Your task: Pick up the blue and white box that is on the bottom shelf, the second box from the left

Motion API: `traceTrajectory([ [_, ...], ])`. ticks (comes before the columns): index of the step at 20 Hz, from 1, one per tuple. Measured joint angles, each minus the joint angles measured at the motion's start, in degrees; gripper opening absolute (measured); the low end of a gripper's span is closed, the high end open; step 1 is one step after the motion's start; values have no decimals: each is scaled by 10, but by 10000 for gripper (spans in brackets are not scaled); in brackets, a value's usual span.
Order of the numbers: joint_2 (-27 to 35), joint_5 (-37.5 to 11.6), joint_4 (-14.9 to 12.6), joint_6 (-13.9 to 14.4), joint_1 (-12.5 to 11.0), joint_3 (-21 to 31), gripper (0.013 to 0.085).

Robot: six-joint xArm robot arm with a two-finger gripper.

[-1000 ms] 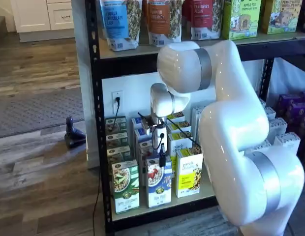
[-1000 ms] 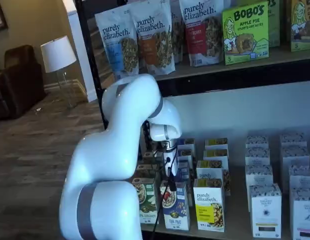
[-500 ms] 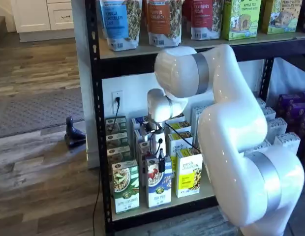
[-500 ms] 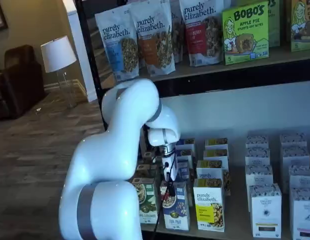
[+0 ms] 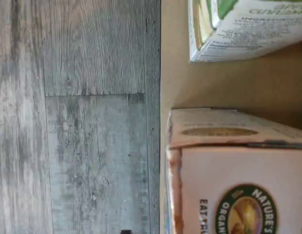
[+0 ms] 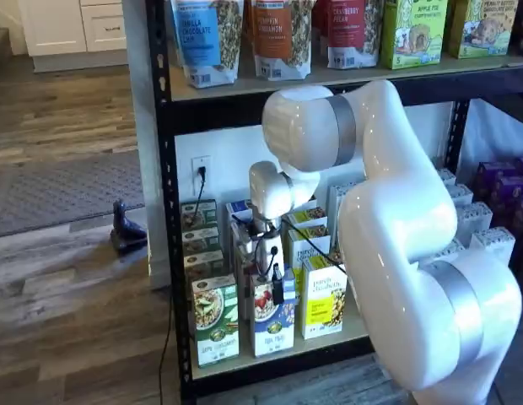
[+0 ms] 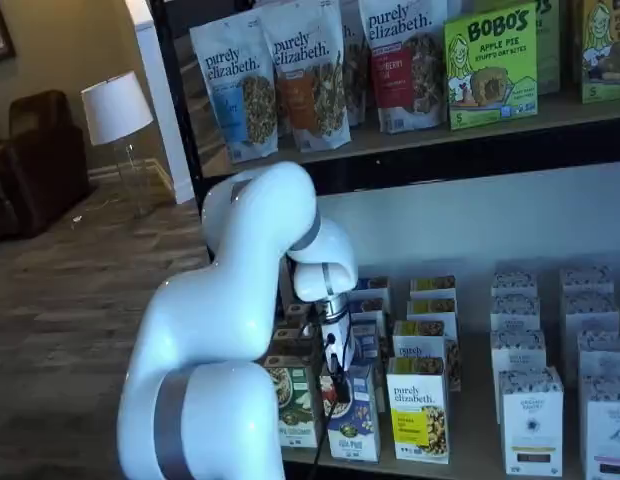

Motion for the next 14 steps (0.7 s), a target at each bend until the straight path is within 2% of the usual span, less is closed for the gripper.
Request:
traceTrajectory([
  [5,-2,-6,-3,0,-3,8,850],
  [7,-4,-11,-2,-2,-5,14,770],
  [10,-6,-14,-3,-3,-6,18,730],
  [12,-6,-14,0,-6,-6,19,650],
  [14,-7,-18,-1,-5,-6,22,650],
])
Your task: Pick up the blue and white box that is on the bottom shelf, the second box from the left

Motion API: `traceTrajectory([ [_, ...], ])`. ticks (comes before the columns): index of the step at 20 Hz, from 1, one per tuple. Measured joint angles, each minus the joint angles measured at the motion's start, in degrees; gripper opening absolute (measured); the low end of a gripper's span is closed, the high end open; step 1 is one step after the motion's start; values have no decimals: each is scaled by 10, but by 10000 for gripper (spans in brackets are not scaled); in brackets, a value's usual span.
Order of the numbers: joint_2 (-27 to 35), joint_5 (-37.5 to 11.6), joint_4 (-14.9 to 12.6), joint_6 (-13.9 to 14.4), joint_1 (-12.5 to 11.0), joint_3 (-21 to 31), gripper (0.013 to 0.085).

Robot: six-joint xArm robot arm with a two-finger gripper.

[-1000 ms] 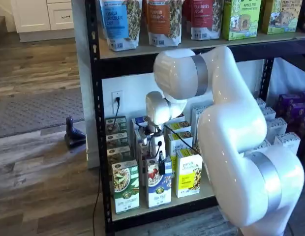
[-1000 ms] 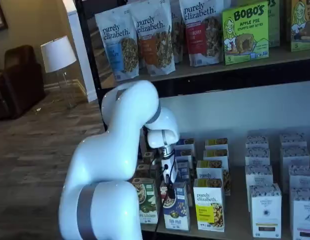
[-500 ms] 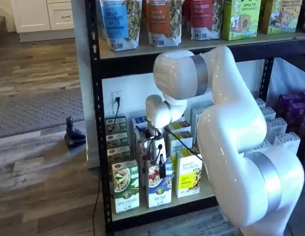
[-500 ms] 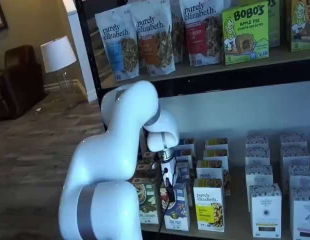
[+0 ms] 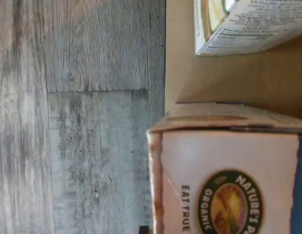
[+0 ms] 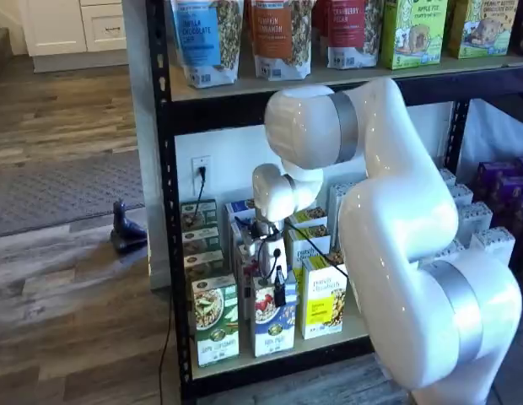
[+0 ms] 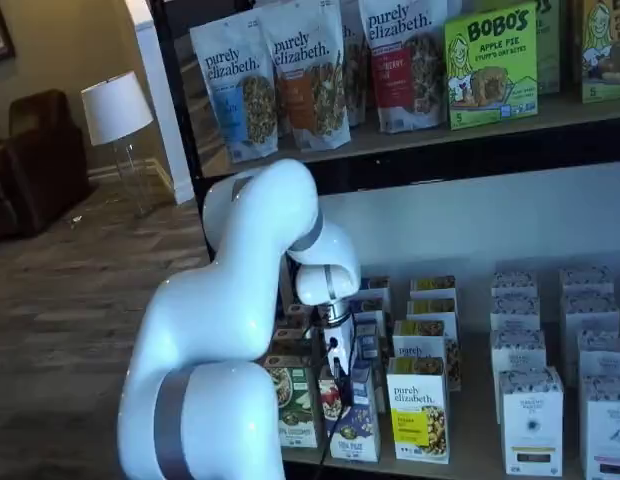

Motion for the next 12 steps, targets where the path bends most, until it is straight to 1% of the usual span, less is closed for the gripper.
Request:
traceTrajectory([
  [3,-1,-4,-1,0,-1,3,650],
  [4,-2,-5,-1,-1,-1,5,610],
  [5,-3,-7,-1,-1,-1,6,610],
  [6,-4,-9,-1,-1,-2,8,570],
  [7,-4,-9,-2,-1,-2,9,570],
  [9,-5,-10,-2,-1,-3,11,490],
  [12,-9,-24,-10,5,-3,21,490],
])
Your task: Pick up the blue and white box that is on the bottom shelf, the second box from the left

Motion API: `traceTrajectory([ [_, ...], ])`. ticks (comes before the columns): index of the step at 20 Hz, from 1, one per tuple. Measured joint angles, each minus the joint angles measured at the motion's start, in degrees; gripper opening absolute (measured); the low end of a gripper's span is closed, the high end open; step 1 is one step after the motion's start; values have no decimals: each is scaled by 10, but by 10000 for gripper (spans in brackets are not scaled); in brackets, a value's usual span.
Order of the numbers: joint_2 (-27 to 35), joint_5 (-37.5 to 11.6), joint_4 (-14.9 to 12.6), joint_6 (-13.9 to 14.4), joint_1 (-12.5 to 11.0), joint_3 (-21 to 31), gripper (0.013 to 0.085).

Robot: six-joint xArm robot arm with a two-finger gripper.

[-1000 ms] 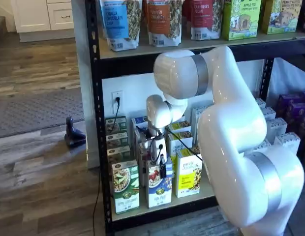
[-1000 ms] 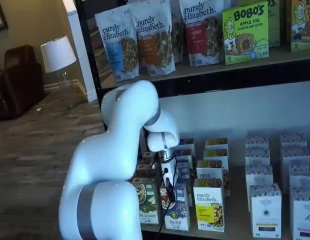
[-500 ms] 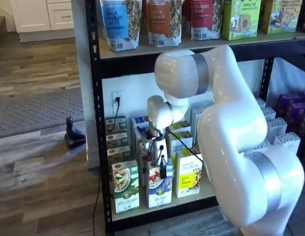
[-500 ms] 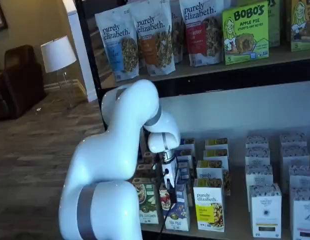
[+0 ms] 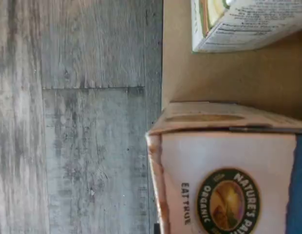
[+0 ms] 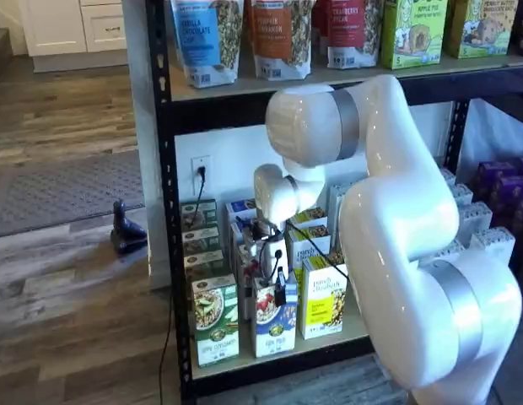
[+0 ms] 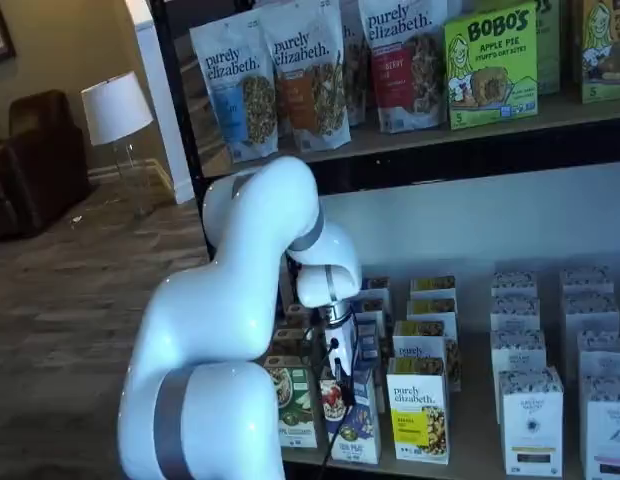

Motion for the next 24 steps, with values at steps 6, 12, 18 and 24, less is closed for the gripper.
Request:
traceTrajectory([
  [6,-18,-16,0,-1,-1,27,490],
  [12,-60,-22,0,6,5,82,490],
  [18,-122,-36,-4,21,15,164,490],
  [24,-186,-52,-6,33,24,243,490],
])
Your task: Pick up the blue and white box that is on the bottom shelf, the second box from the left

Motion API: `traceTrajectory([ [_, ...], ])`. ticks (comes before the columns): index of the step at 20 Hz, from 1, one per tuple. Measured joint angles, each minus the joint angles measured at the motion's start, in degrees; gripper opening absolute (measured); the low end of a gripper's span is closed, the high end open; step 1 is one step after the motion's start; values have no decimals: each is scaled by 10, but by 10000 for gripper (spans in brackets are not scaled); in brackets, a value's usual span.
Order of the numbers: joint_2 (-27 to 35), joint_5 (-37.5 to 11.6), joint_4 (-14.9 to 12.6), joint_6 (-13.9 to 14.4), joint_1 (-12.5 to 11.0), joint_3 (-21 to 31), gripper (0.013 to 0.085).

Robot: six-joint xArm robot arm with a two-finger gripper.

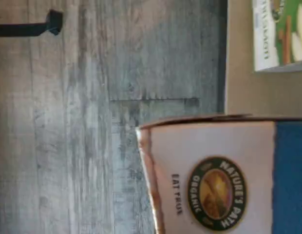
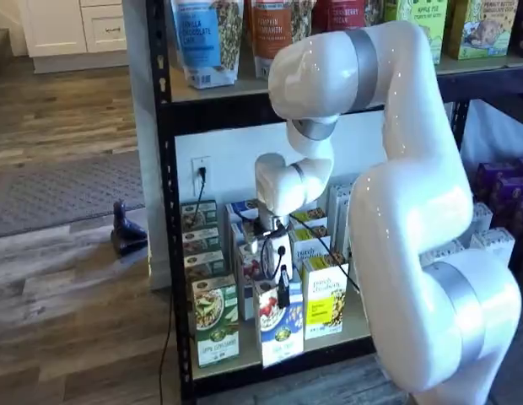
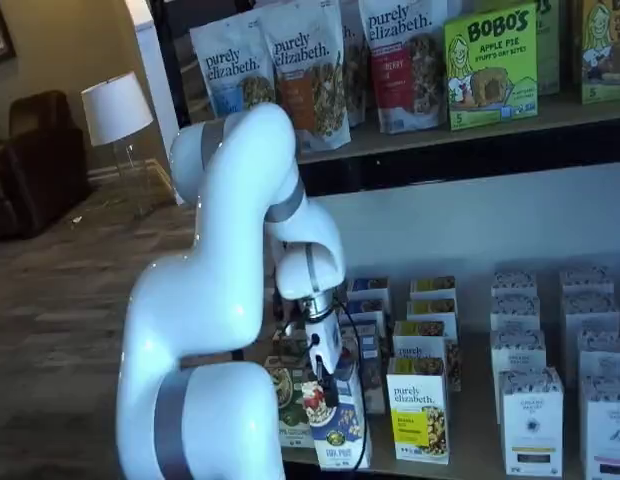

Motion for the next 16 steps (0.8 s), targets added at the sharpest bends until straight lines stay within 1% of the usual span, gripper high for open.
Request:
traceTrajectory([
  [3,-41,-15,2,1,3,45,490],
  [9,-116,-26,-13,20,9,117,490],
  [12,-147,-22,-15,26,13,143,490],
  [16,-188,-11,-12,27,18,176,490],
])
